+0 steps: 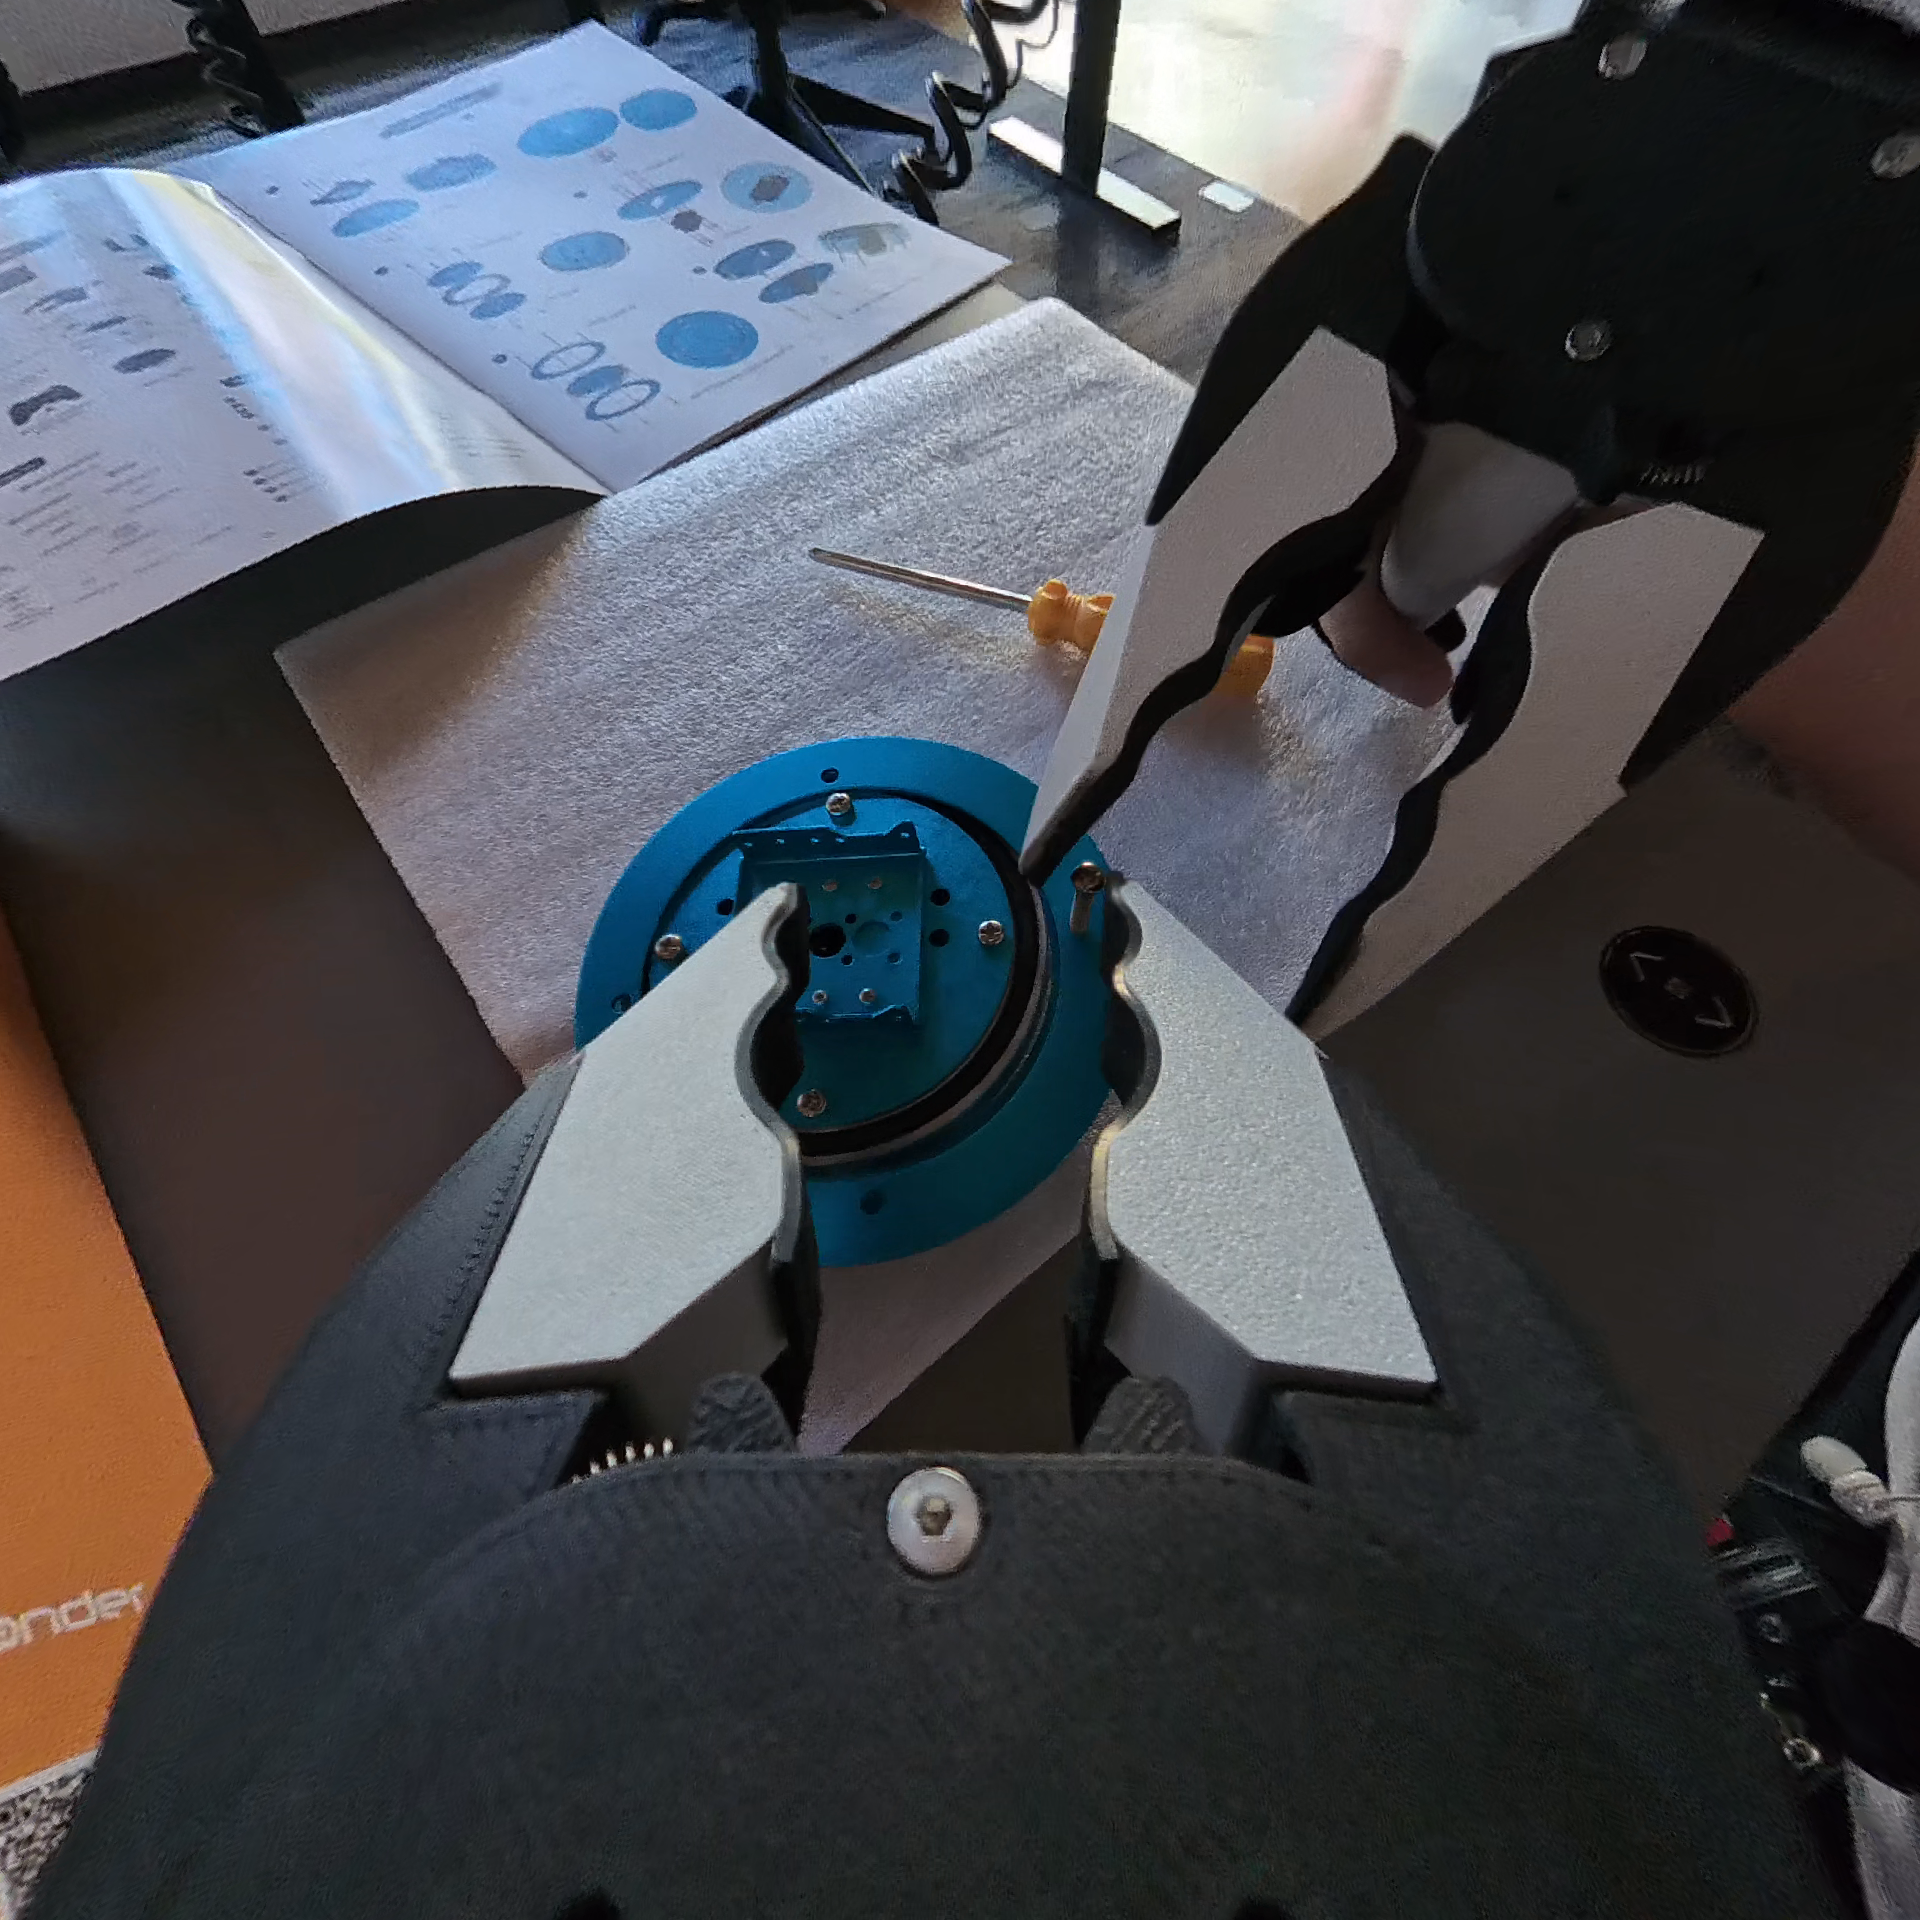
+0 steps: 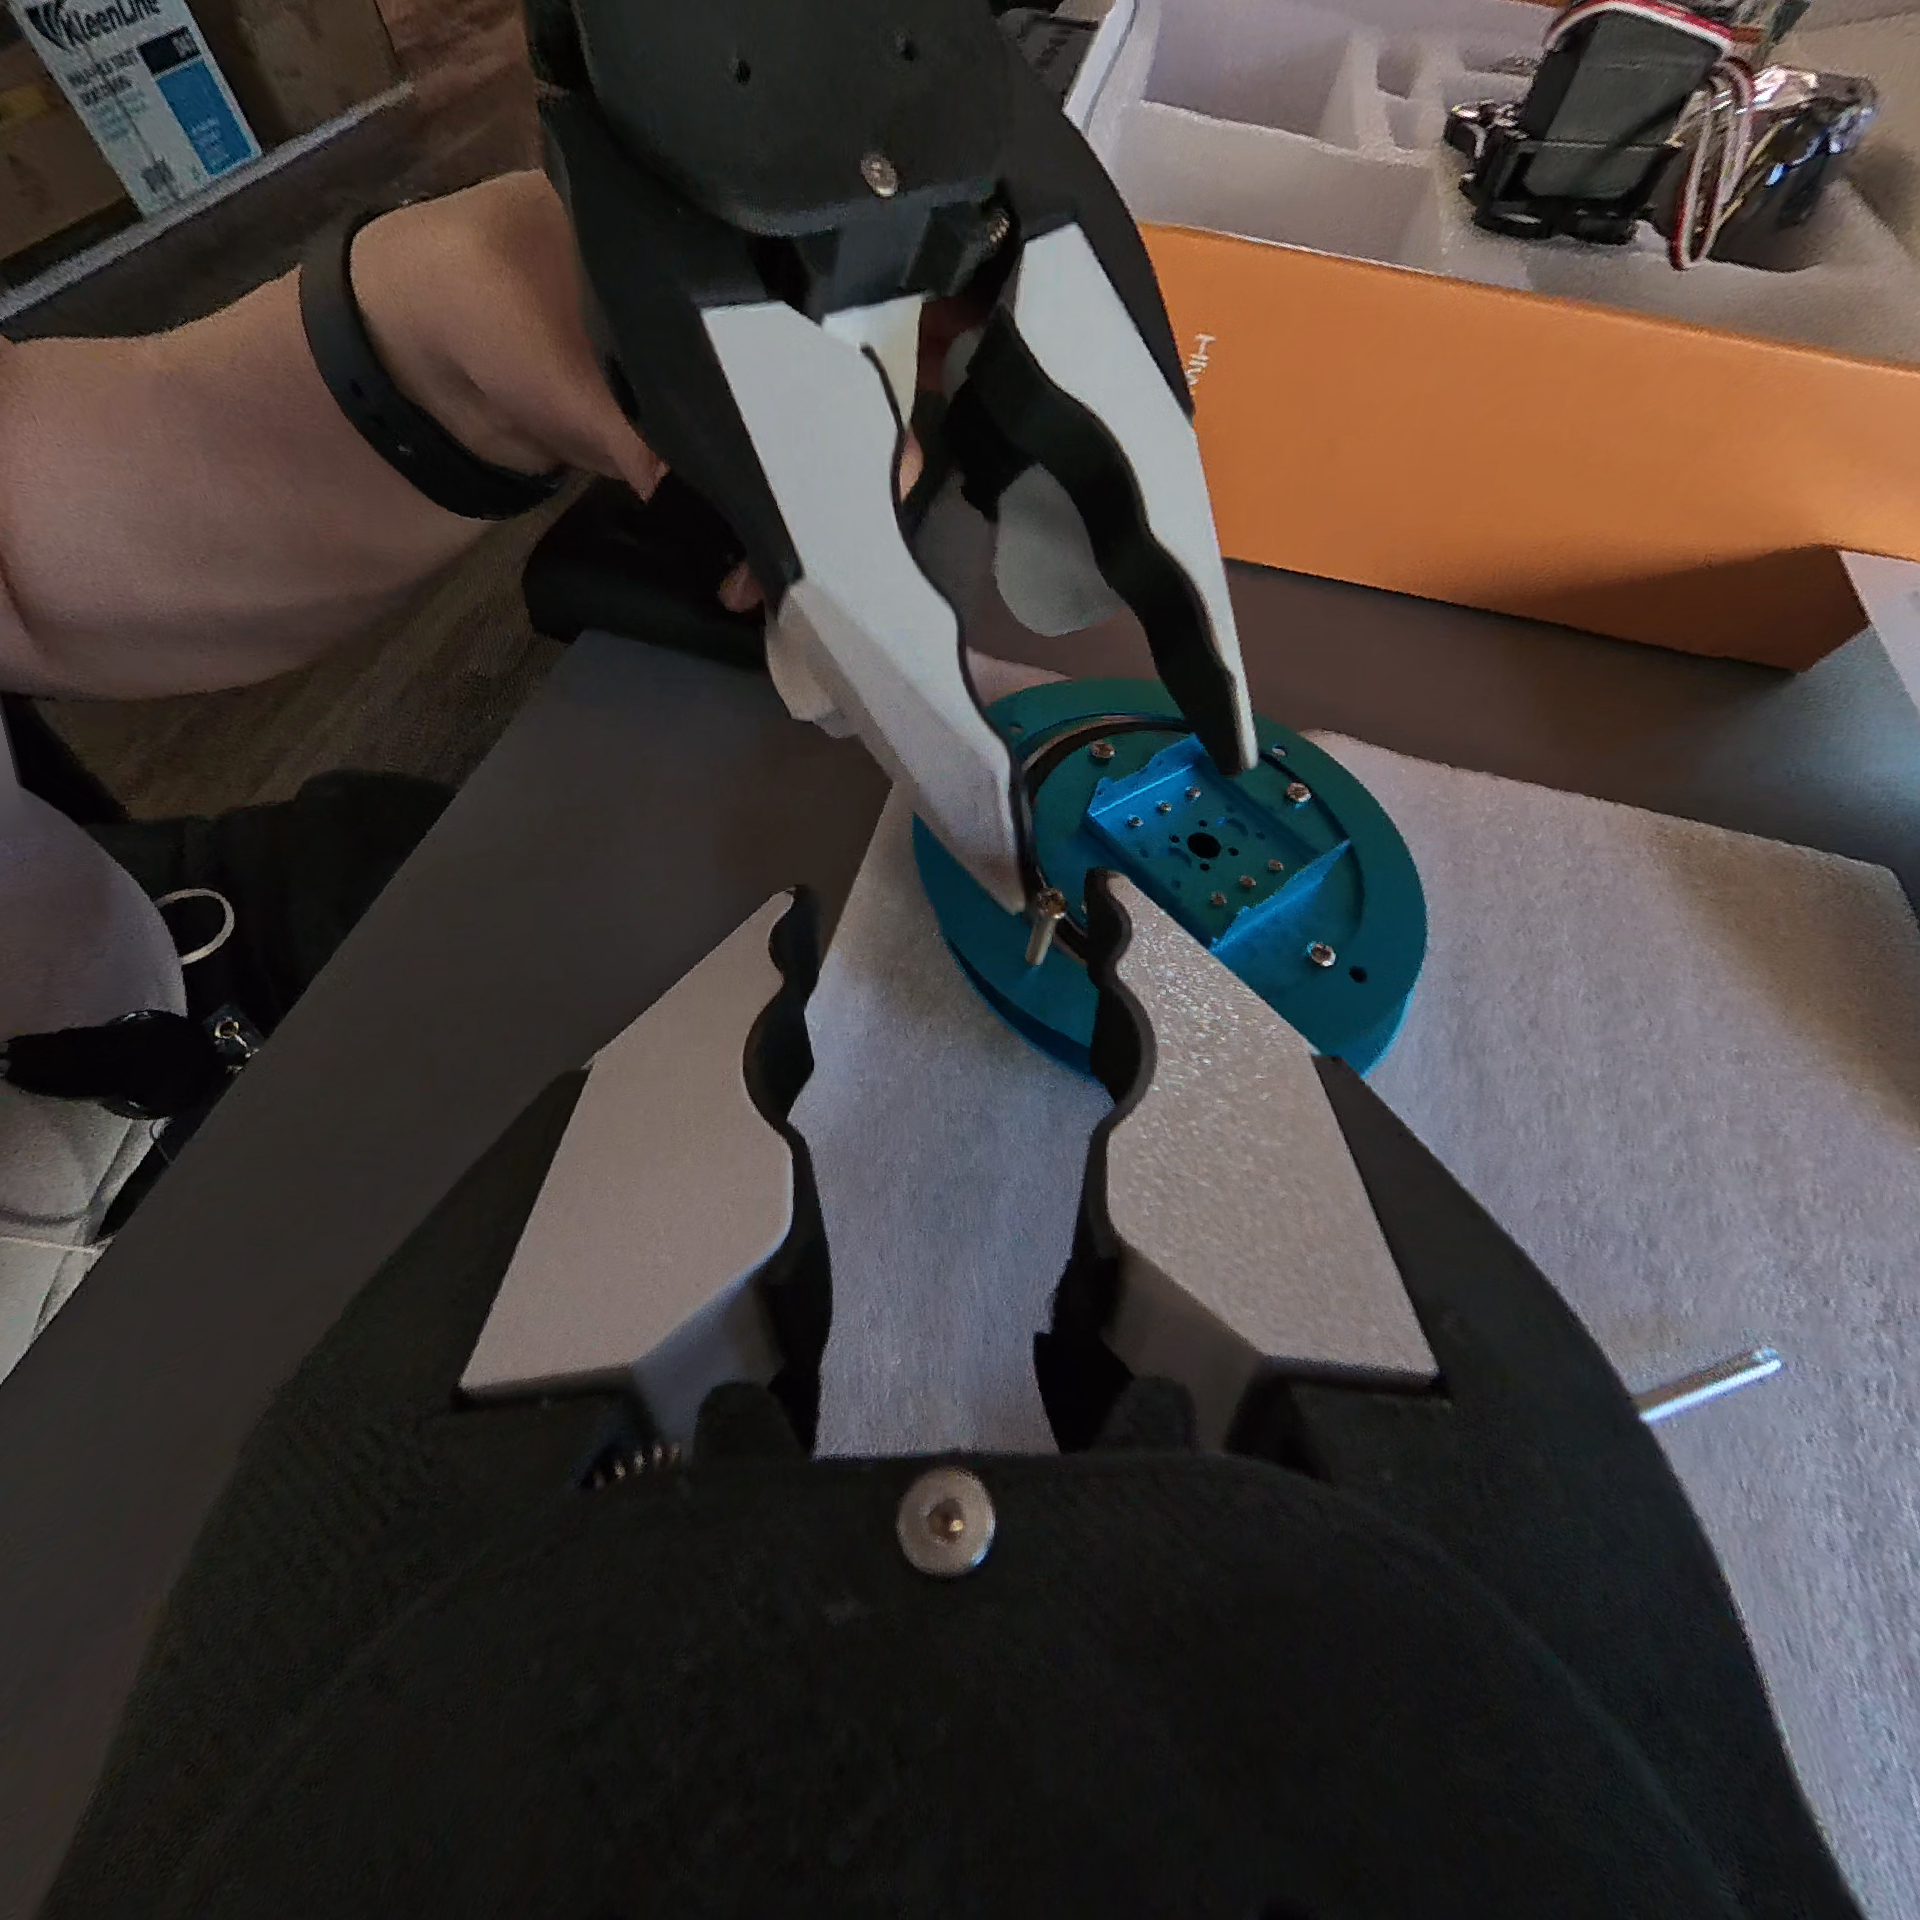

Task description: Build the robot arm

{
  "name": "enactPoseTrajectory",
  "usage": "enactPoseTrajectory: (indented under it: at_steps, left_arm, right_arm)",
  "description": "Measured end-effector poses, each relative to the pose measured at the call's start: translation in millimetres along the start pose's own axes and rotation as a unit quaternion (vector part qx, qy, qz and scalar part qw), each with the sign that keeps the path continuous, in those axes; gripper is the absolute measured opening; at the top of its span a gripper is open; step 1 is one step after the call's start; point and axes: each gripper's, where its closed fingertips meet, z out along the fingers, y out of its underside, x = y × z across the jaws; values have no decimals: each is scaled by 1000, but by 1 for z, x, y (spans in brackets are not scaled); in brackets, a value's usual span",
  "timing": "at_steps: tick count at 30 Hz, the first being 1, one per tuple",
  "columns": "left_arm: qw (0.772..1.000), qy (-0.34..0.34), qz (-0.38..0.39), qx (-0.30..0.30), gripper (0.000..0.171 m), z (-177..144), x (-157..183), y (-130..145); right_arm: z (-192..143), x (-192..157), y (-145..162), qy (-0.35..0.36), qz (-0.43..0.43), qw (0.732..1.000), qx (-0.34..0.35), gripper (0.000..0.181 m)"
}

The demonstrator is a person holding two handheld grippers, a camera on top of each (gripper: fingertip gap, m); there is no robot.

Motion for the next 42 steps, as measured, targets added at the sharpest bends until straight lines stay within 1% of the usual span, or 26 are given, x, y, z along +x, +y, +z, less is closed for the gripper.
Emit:
enactPoseTrajectory:
  at_steps: [3,5,9,12,14,17,18,19,22,24,27,29,30,31,32,36,40,42]
  left_arm:
    - [1000,-21,11,-15,57,3,-4,5]
    - [999,-34,6,-10,52,-1,-10,6]
    - [1000,-11,-11,12,53,-9,-6,0]
    - [1000,-2,2,5,55,-1,2,0]
    - [1000,-18,14,-11,56,4,0,3]
    - [1000,-25,10,-13,58,1,-5,5]
    - [999,-32,6,-13,52,-2,-9,7]
    - [999,-39,3,-10,52,-4,-13,7]
    - [1000,-20,-7,8,52,-9,-8,1]
    - [1000,-11,-1,6,53,-5,-3,-1]
    - [1000,-23,12,-10,56,3,-3,3]
    - [1000,-22,4,-9,57,2,-5,4]
    - [1000,-25,1,-11,56,0,-7,5]
    - [999,-35,1,-11,51,-2,-11,7]
    - [999,-39,-1,-9,52,-4,-14,7]
    - [1000,-16,0,3,53,-3,-5,1]
    - [1000,-24,7,-7,56,3,-5,2]
    - [999,-44,3,-10,50,-2,-14,6]
  right_arm:
    - [2,-1,3,0,-4,1000,-9,52]
    - [-4,-1,5,1,2,1000,-7,49]
    - [-10,2,2,7,15,1000,13,50]
    - [-2,0,0,1,7,1000,9,52]
    - [3,-3,3,-3,-2,1000,-8,53]
    - [0,-3,6,2,-1,1000,-12,53]
    - [-2,-3,7,2,2,1000,-11,49]
    - [-4,-2,7,3,4,1000,-10,48]
    - [-5,1,5,10,5,1000,-5,50]
    - [-1,2,2,11,1,1000,-3,53]
    - [4,-1,3,5,-8,1000,-14,54]
    - [2,-1,5,8,-7,1000,-17,53]
    - [-1,0,6,9,-3,1000,-16,51]
    - [-4,0,7,8,0,1000,-14,48]
    - [-7,1,7,11,2,1000,-11,47]
    - [-4,4,2,14,3,1000,-3,51]
    - [1,1,3,12,-8,1000,-15,53]
    - [-5,1,5,9,-3,1000,-13,46]
